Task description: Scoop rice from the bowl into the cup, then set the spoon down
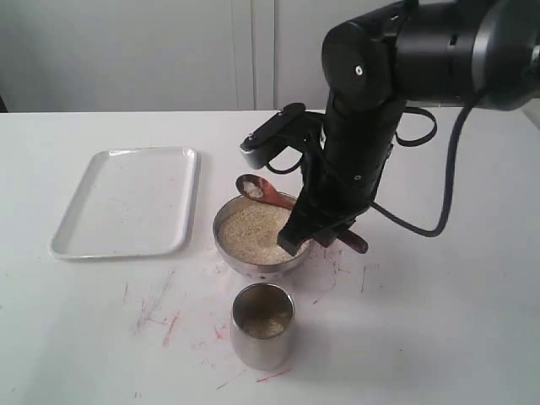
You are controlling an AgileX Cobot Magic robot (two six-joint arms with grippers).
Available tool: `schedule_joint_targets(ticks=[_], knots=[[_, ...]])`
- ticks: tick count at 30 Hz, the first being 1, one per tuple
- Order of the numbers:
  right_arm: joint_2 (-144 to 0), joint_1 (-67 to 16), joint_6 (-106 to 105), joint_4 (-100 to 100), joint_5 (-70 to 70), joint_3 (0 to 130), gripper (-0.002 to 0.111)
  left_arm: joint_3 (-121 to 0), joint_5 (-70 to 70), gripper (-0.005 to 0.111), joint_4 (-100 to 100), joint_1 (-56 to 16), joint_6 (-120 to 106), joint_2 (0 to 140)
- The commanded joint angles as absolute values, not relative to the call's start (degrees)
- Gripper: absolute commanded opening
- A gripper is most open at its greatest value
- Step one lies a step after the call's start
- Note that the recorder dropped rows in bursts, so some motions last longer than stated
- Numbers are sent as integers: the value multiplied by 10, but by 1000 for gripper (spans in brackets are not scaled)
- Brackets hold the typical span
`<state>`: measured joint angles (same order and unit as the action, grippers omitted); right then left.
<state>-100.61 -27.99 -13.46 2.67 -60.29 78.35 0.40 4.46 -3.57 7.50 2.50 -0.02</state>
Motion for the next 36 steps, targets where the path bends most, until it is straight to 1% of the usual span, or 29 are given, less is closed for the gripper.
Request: schedule_joint_targets(ticks=[1, 11, 14, 21, 36], knots=[[-989, -276, -151, 10, -620, 787, 0, 0, 47, 14, -38, 73, 28, 0], [-937, -276, -150, -4, -670, 786, 0, 0, 47, 14, -38, 73, 28, 0], [-908, -276, -142, -4, -698, 786, 0, 0, 47, 14, -38, 73, 28, 0], [-822, -276, -101, -4, -700, 776, 0, 0, 47, 14, -38, 73, 28, 0], [-658, -276, -49, -20, -700, 589, 0, 0, 47, 14, -38, 73, 28, 0]])
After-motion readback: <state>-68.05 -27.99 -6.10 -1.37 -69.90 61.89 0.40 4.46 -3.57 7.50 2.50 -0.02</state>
